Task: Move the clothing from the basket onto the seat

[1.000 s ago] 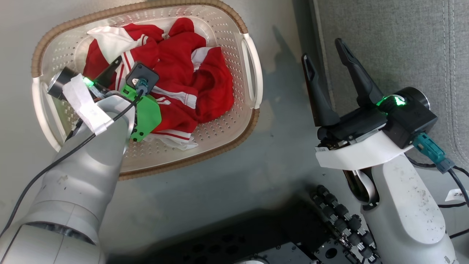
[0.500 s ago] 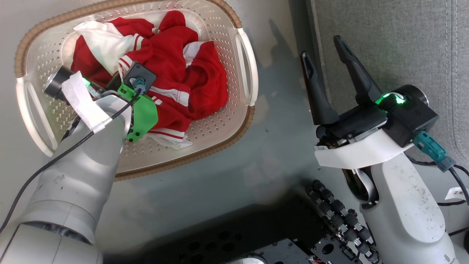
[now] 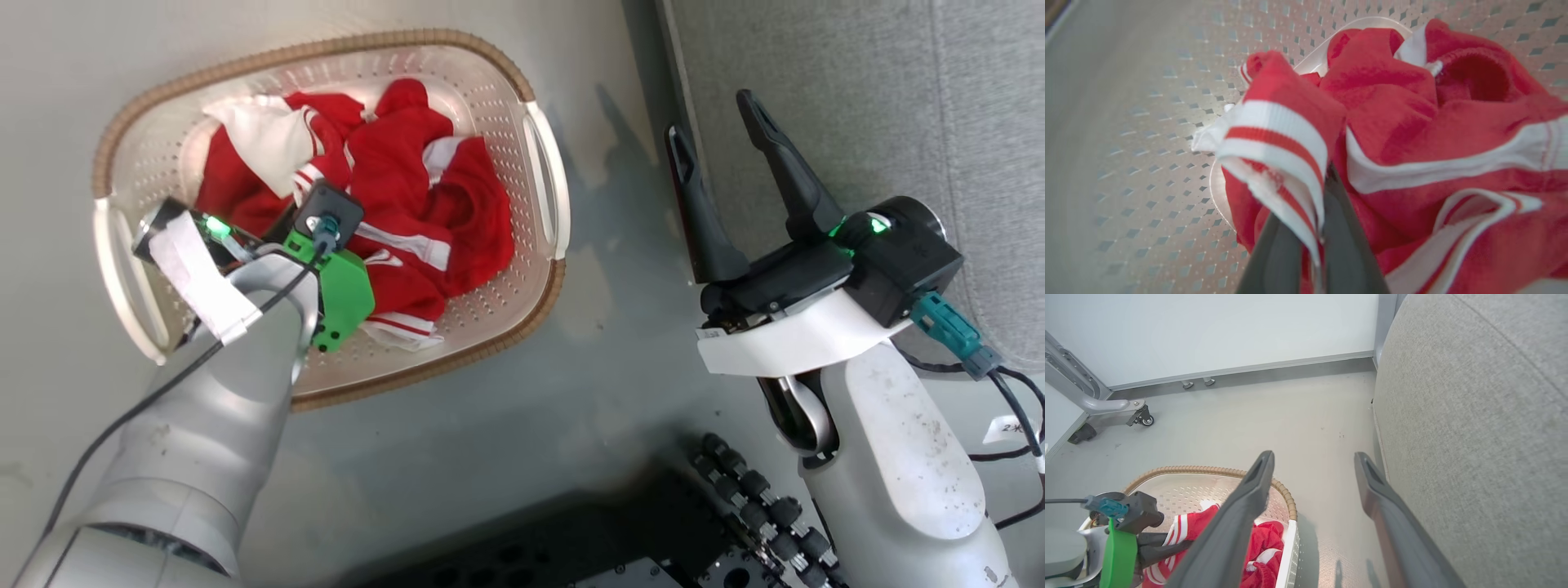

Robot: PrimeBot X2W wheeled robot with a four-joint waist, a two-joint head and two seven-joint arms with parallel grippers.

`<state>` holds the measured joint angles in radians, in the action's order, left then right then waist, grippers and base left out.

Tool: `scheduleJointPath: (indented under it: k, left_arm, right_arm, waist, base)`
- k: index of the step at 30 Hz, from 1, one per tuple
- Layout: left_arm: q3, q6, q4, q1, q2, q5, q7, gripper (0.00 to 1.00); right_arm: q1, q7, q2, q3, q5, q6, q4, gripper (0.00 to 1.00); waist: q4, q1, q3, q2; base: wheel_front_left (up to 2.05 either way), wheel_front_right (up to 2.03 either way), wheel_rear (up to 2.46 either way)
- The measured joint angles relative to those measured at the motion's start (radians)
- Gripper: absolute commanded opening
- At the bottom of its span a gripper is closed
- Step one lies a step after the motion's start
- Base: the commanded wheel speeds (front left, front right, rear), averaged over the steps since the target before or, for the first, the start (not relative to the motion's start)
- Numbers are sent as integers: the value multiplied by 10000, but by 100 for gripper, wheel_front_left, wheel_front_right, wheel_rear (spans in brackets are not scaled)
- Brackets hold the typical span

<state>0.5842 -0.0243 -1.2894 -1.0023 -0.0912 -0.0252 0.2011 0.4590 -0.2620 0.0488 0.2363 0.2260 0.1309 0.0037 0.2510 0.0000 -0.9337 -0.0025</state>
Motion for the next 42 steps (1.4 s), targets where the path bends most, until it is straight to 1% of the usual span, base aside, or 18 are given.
scheduleJointPath:
  k: [7,13,22,29,32,36,42]
  left_arm:
    - [-134,-121,100,740,201,408,476,0]
    - [-209,-242,752,1676,351,874,600,0]
    - [-203,-370,2734,3305,391,1358,614,0]
    - [-495,-462,4182,4364,337,1615,612,0]
    - [-802,-460,5033,4816,309,1950,614,0]
    - [-938,-445,6048,5364,276,1969,614,0]
    - [-961,-295,7267,5806,263,1910,614,0]
  right_arm:
    - [-312,2,-4,-58,-173,0,184,100]
    - [-998,0,-8,-173,-347,0,447,100]
    - [-1951,0,-8,-130,-520,0,838,100]
    - [-2820,0,-8,15,-598,0,1068,100]
    - [-3233,0,-10,19,-598,0,1135,100]
    - [-3764,0,-8,2,-593,0,1252,100]
    - [-4289,2,-6,184,-640,0,1310,100]
  waist:
    - [-164,0,1078,0]
    - [-374,0,2230,0]
    - [-761,0,4083,0]
    - [-999,0,5633,0]
    - [-1071,-1,6291,0]
    - [-1138,-1,7159,0]
    - [-1195,-1,8368,0]
  base:
    - [0,0,0]
    - [0,0,0]
    - [0,0,0]
    - [0,0,0]
    - [0,0,0]
    - [0,0,0]
    - [0,0,0]
